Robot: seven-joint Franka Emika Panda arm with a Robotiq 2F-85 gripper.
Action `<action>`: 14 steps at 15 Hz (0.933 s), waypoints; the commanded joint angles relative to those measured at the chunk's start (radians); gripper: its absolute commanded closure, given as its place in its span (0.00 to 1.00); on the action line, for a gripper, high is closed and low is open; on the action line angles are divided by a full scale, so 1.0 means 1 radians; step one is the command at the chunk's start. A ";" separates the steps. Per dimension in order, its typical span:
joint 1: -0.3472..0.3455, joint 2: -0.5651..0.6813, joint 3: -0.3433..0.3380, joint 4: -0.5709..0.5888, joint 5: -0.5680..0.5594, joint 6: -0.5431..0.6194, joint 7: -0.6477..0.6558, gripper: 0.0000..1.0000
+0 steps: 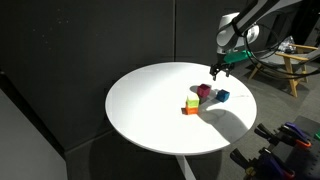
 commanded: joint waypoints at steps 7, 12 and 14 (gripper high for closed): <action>-0.016 0.069 0.006 0.037 0.001 0.015 -0.036 0.00; -0.013 0.045 0.005 -0.006 -0.027 0.023 -0.103 0.00; -0.012 0.042 0.004 -0.018 -0.030 0.027 -0.117 0.00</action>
